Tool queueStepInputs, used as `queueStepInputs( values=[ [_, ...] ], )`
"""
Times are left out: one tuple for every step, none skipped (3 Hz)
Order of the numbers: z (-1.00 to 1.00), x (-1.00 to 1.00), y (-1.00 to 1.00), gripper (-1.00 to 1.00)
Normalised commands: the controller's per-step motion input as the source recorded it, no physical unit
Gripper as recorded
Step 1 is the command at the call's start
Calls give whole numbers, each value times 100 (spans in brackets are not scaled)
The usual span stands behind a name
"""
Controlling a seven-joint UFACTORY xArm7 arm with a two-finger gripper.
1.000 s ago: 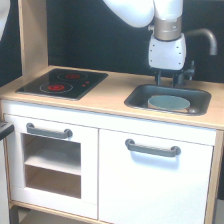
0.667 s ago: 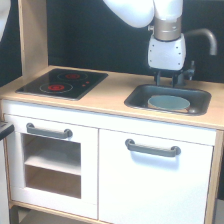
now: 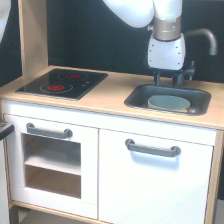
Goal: Place the pot in the sink
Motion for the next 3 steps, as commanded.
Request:
queueStepInputs(
  values=[
    [-8,46,53,62],
    [0,3,64,91],
    [-6,34,80,100]
  ],
)
